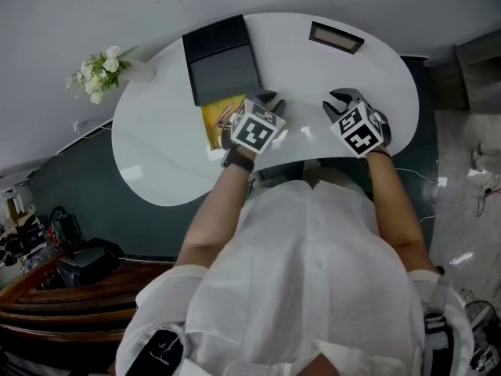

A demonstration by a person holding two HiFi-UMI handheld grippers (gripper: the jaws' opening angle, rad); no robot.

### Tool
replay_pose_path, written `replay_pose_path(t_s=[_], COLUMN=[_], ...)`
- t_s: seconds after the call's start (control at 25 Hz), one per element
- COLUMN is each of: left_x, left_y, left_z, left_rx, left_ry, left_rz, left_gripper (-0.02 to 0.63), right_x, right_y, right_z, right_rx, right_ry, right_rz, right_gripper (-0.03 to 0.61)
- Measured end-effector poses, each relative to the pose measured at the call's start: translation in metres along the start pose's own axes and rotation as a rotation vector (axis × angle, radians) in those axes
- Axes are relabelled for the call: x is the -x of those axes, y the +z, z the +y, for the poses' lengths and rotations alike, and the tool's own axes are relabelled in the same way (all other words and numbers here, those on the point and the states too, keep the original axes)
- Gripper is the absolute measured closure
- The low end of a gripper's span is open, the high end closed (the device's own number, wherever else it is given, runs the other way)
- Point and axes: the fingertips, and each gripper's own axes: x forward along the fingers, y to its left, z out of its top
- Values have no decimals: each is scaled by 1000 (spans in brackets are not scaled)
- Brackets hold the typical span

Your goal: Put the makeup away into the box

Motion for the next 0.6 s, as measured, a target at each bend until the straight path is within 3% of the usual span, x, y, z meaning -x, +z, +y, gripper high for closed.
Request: replay_pose_path(t_s=[0.28,0.6], left_x=[-41,-66], left_y=[23,27], left_z=[-54,-82], left_rx=[-41,-47], left_ry=[-91,-129], left_rz=[18,53], left_gripper=[517,517], right_x=[12,3], right_y=[-63,-112], right_z=[-14,-19], right_rx=[-31,-28], right_ry=[-4,6], right_rz=[80,149], right_gripper=[474,474])
